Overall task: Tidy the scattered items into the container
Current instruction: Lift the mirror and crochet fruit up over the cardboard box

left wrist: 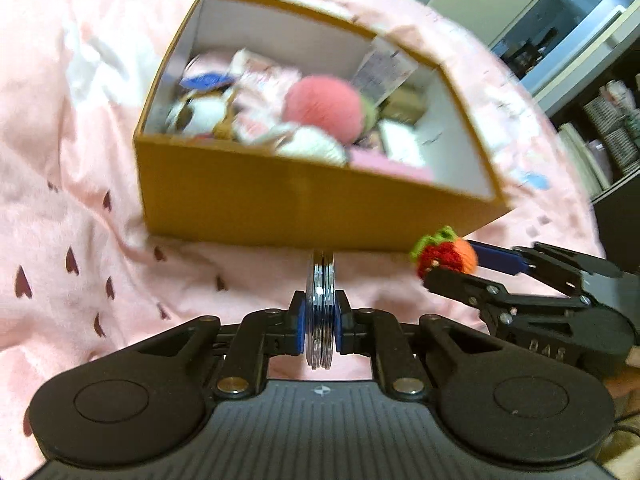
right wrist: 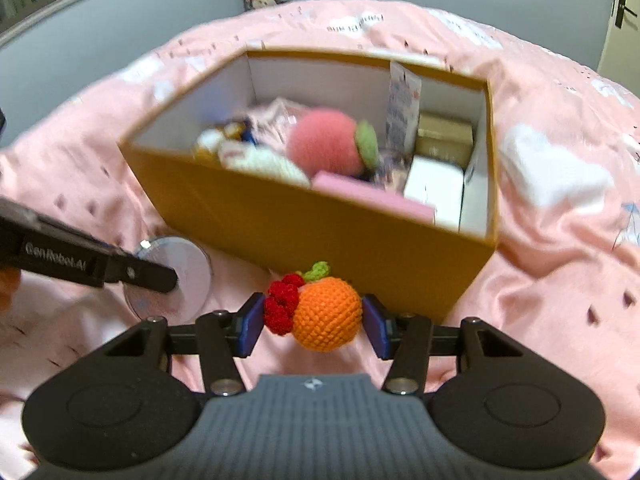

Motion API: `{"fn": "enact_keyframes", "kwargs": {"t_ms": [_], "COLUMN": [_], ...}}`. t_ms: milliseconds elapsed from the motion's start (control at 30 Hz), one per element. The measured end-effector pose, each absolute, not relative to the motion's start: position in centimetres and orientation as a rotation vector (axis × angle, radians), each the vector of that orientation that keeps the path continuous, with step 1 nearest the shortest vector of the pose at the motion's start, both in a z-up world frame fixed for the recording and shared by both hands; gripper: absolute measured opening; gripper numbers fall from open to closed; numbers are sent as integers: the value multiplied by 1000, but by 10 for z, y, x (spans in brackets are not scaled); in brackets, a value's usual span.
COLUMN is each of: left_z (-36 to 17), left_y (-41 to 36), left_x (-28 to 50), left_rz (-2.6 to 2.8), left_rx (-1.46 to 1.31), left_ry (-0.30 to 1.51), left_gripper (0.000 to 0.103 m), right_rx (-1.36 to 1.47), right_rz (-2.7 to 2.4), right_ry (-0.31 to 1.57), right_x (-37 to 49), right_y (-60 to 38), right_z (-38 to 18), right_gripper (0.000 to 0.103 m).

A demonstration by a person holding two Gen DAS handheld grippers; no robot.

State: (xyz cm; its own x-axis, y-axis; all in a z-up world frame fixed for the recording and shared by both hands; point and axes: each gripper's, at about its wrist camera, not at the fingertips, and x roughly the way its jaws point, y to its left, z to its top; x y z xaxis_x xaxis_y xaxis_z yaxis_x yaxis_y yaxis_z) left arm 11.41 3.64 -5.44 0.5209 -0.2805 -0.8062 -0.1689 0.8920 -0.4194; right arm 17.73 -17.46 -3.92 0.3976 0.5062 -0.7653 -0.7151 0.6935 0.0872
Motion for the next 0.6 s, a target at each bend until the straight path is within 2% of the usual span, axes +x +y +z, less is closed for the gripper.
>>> {"fn": "enact_keyframes", "kwargs": {"t_ms": [267,600], "left_z": [-19,18], "left_y": [36,46], "left_x": [112,160], "left_rz": [-138,-157], "left_rx": [-543,-534], "left_ry": [933,813], "left_gripper": [15,15], "right_rx": [-252,-264], "right_rz": [869,858], "right_ry": [720,574], "right_x": [170,184], "right_y": [-173,-161], "right_z": [16,54], "right_gripper": [55,55]}}
